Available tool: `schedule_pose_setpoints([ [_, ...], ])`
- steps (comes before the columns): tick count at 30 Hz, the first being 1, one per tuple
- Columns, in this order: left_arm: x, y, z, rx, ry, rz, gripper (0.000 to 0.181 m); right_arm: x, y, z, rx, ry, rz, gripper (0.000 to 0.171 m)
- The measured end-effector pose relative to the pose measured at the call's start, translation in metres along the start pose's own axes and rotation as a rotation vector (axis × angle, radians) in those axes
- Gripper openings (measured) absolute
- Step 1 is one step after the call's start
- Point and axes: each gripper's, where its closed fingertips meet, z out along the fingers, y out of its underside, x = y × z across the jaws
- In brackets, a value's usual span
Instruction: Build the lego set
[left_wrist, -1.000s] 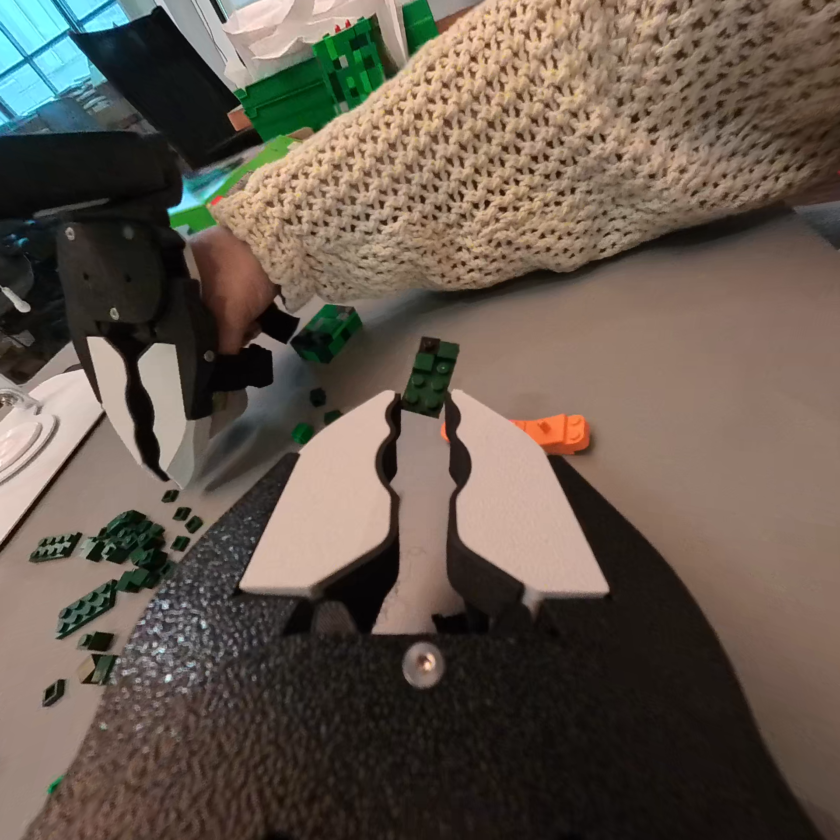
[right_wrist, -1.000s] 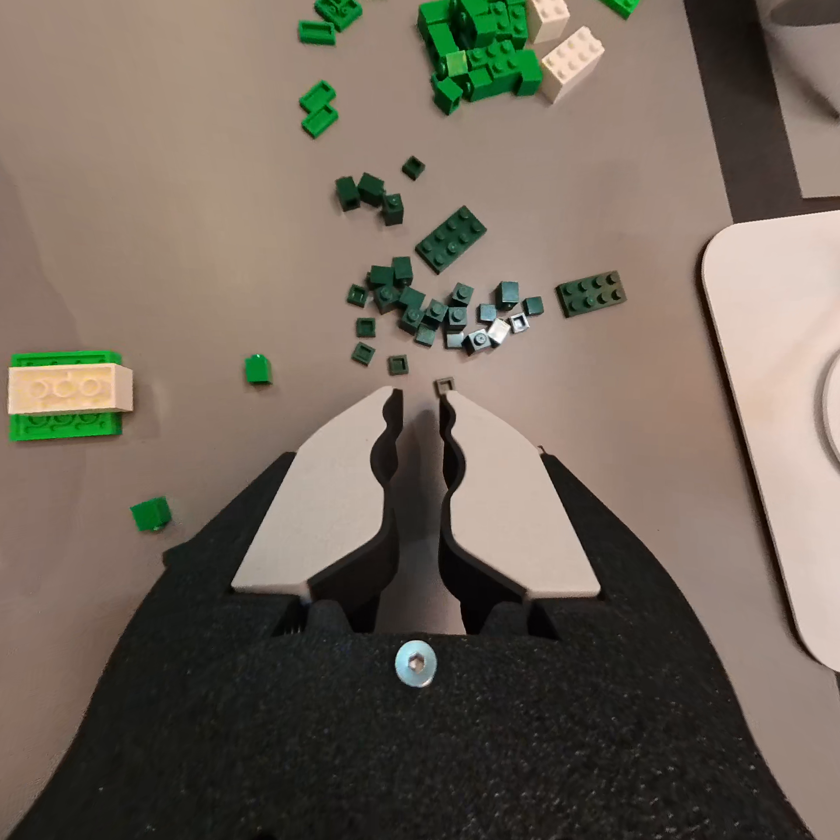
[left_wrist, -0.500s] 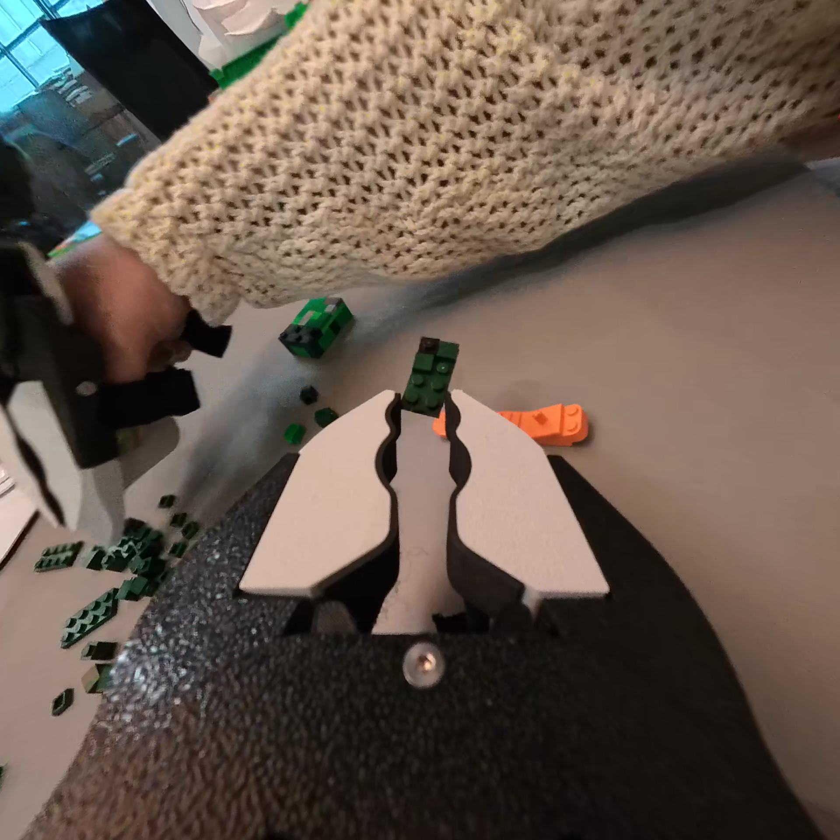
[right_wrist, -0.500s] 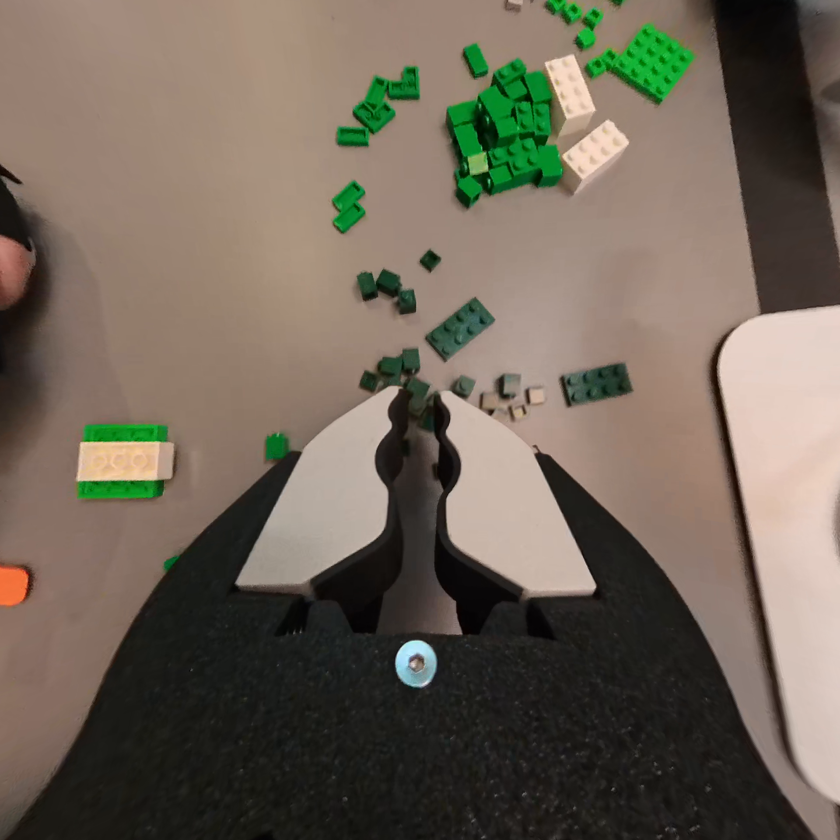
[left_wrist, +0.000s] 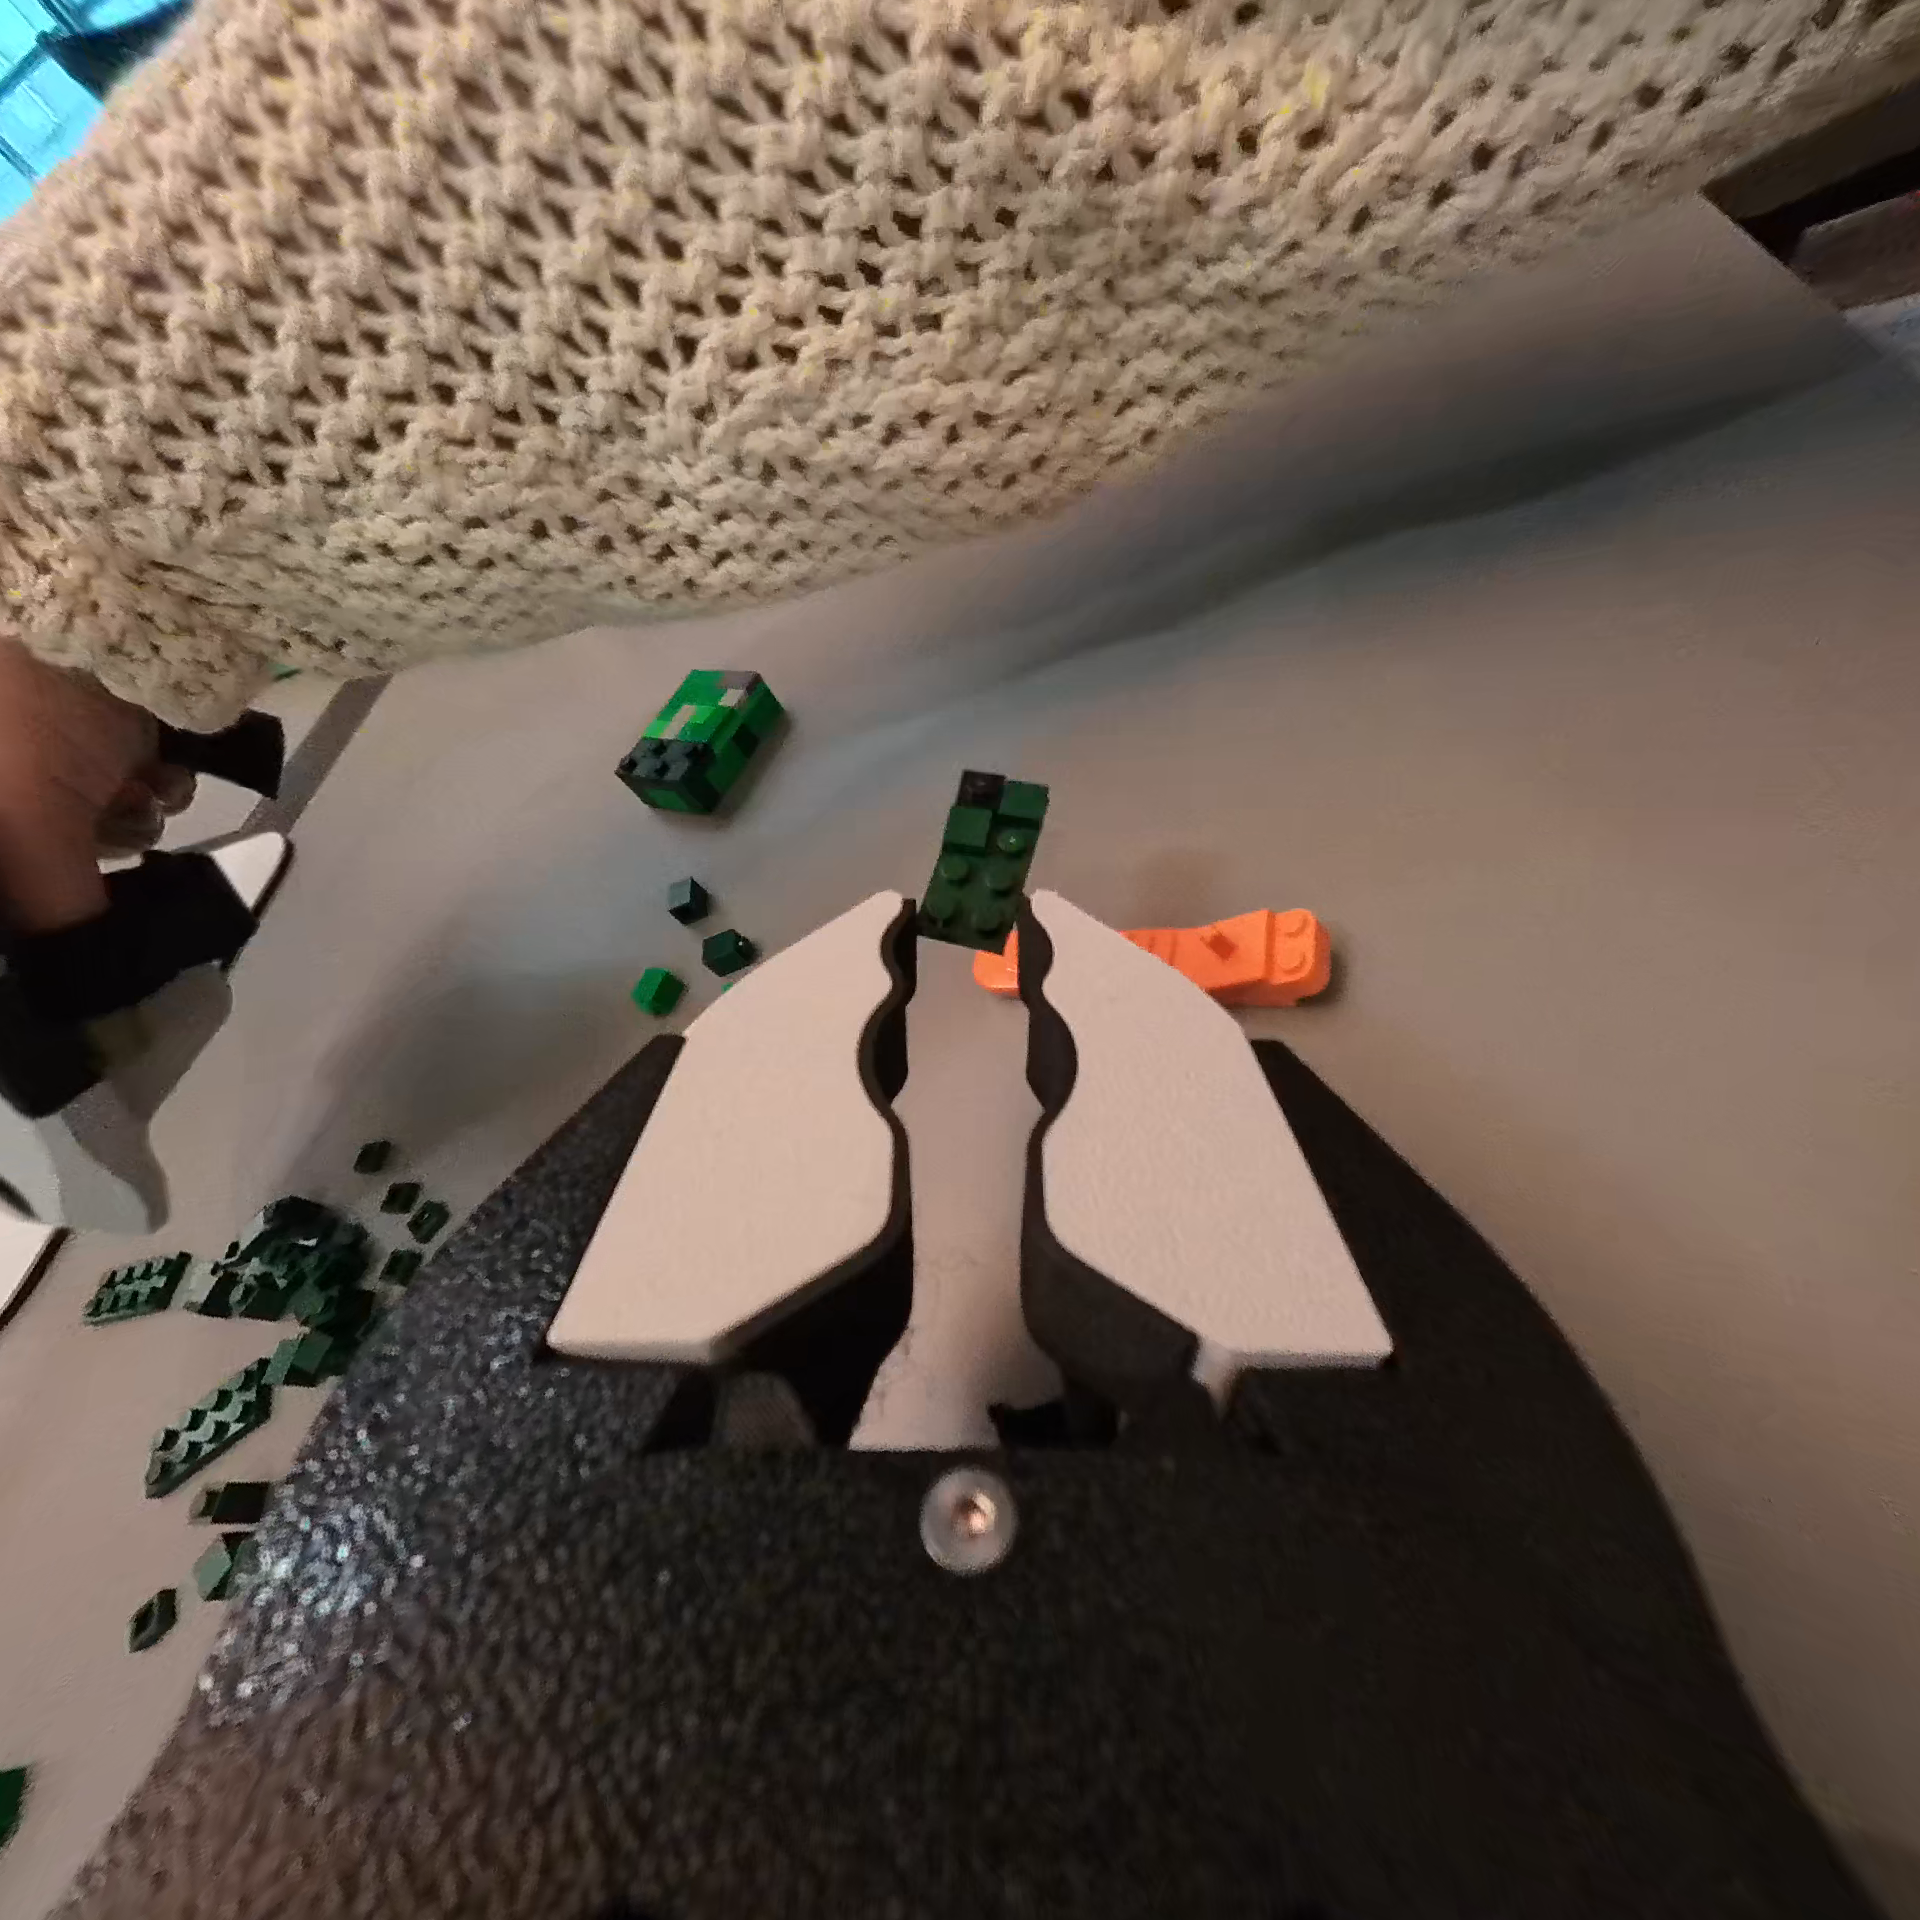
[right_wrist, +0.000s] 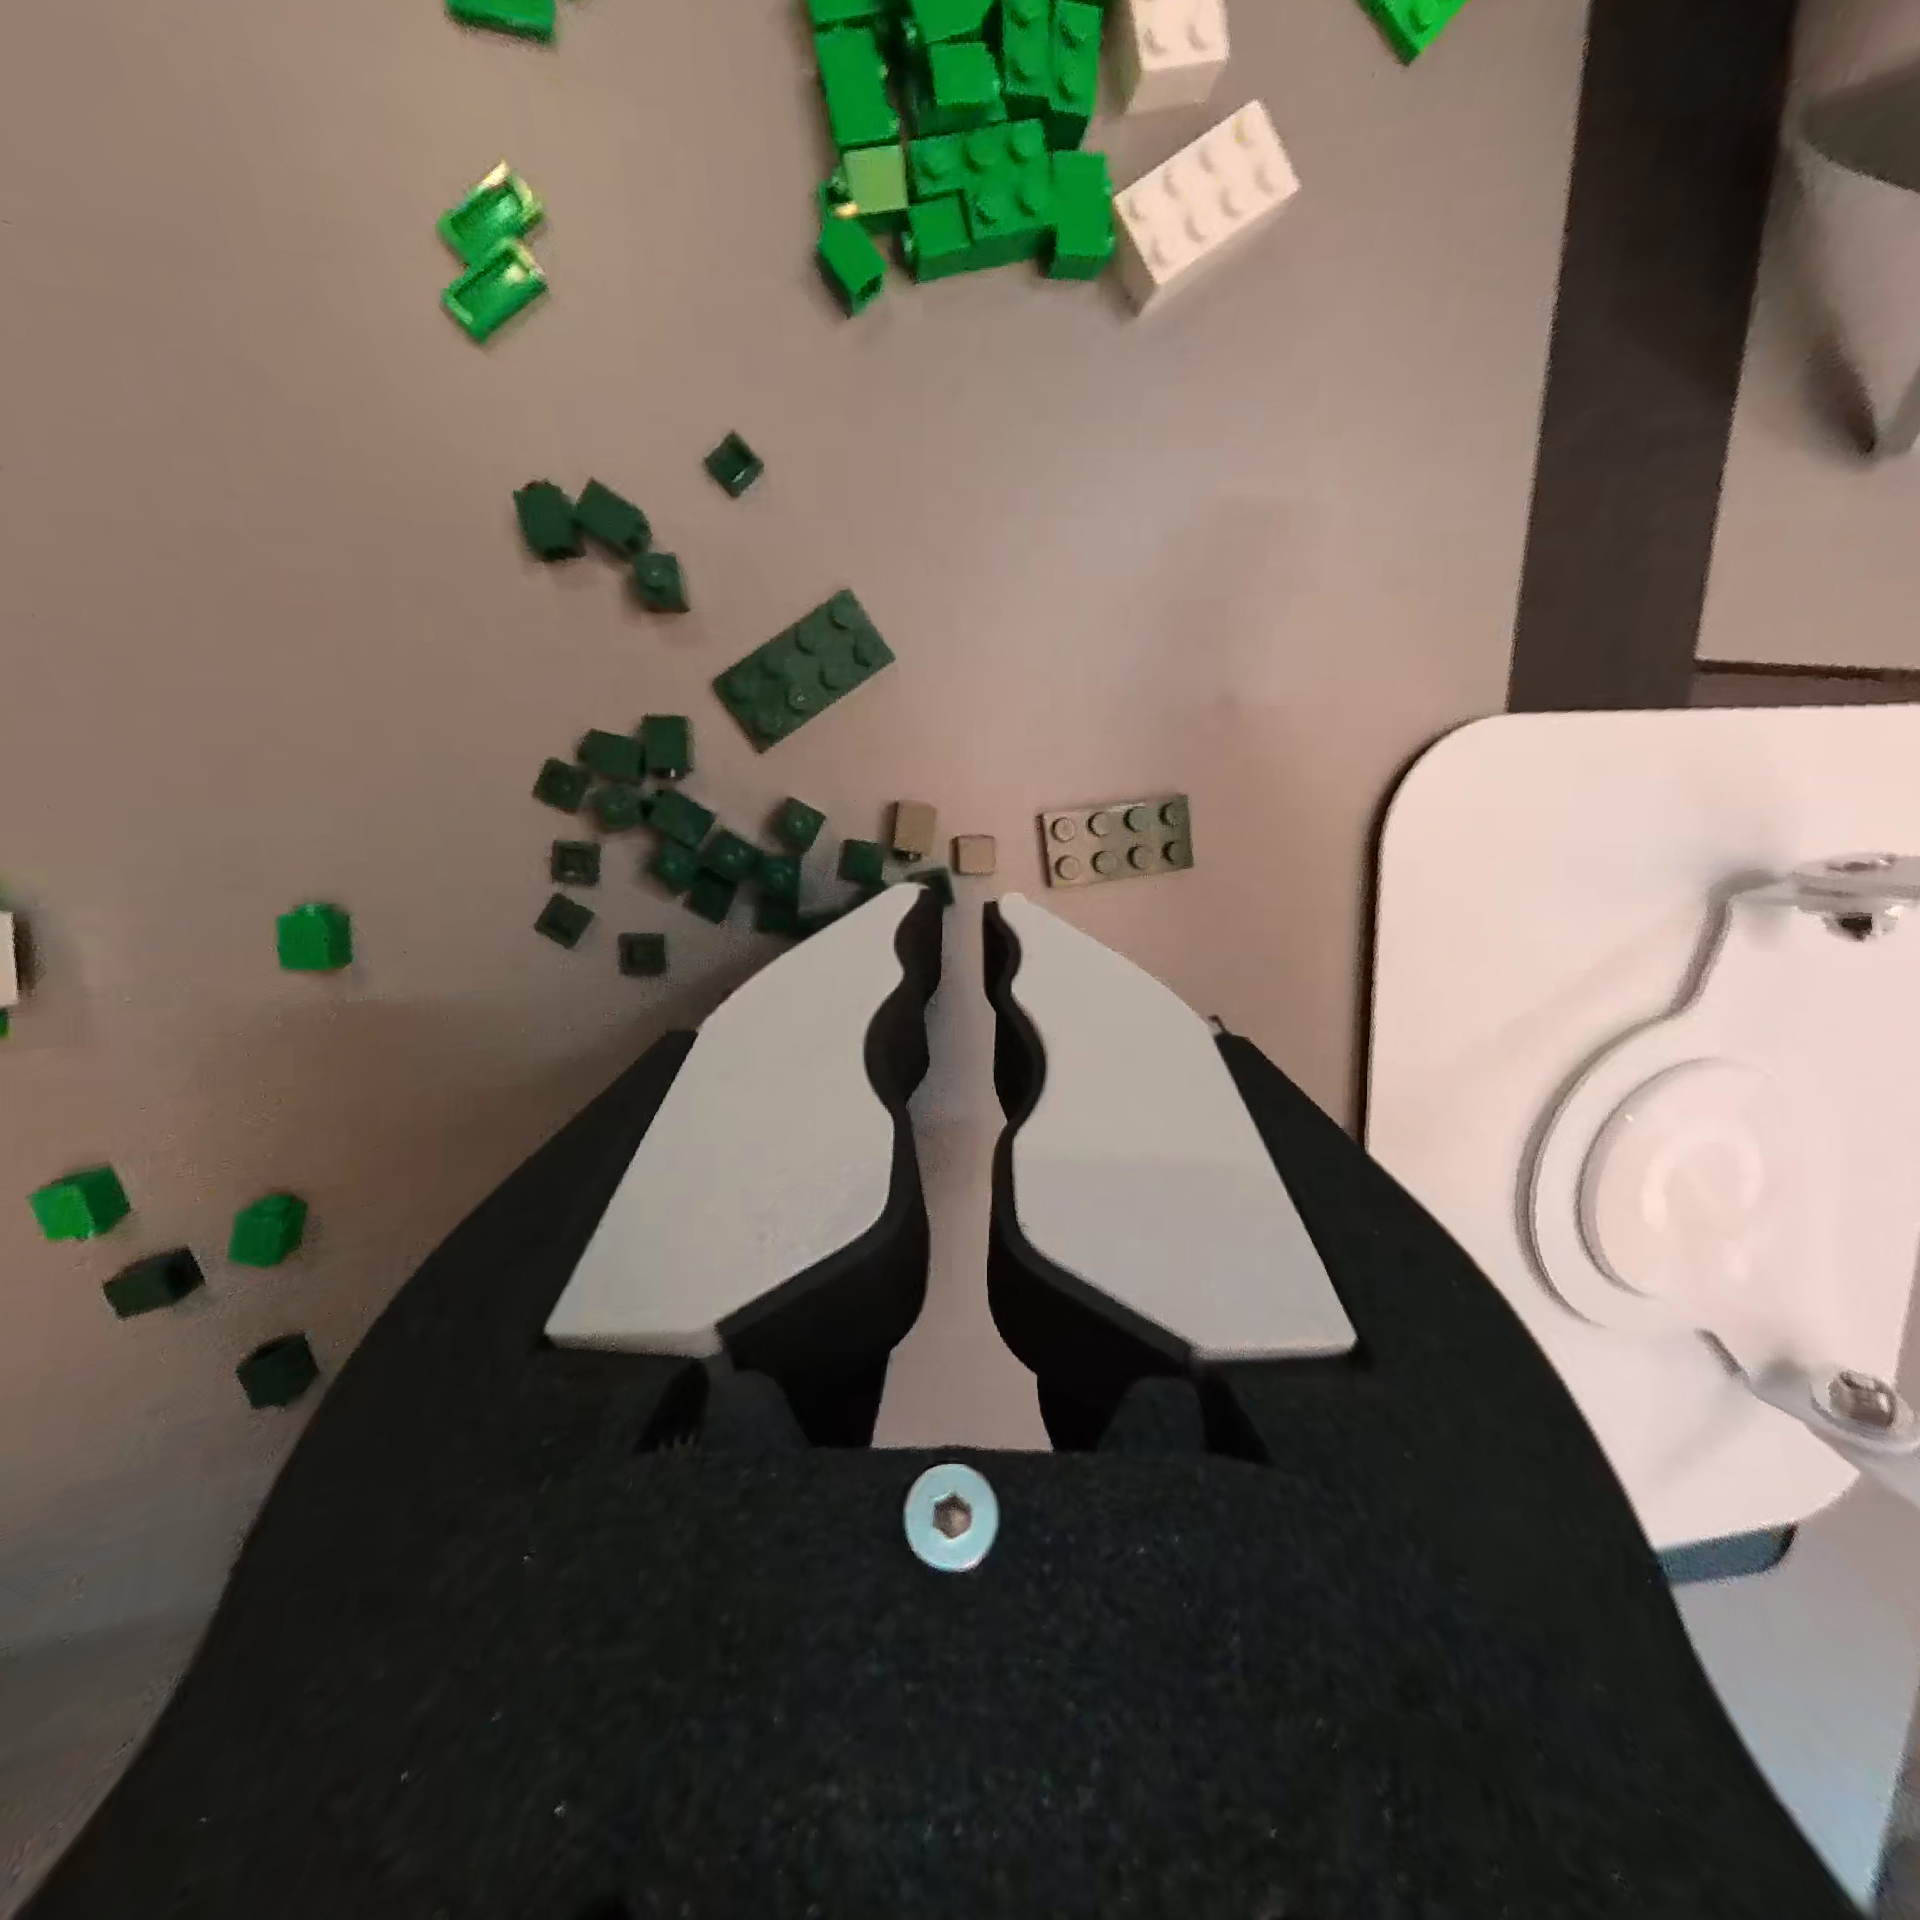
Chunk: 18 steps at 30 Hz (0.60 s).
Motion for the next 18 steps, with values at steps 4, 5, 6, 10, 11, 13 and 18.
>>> schedule_pose_setpoints([
  [4,0.001,0.001,0.001,-0.007,0.003,0.006,0.018,-0.001,0.007,0.007,-0.055,-0.017,-0.043,0.004],
  [5,0.001,0.001,0.001,-0.006,0.003,0.006,0.018,-0.001,0.008,0.010,-0.066,-0.022,-0.036,0.005],
  [6,0.001,0.000,0.000,-0.006,0.004,0.006,0.018,0.000,0.008,0.012,-0.070,-0.022,-0.030,0.005],
  [10,0.002,0.001,0.001,-0.009,0.006,0.010,0.018,-0.004,0.011,0.019,-0.078,-0.057,-0.053,0.003],
  [11,0.002,0.001,0.001,-0.011,0.007,0.011,0.018,-0.006,0.012,0.020,-0.075,-0.070,-0.061,0.005],
  [13,0.002,0.001,0.001,-0.014,0.009,0.013,0.018,-0.006,0.011,0.021,-0.066,-0.084,-0.032,0.010],
  [18,0.003,0.001,0.001,-0.016,0.012,0.015,0.018,0.005,0.005,0.018,-0.011,-0.073,0.026,0.012],
])
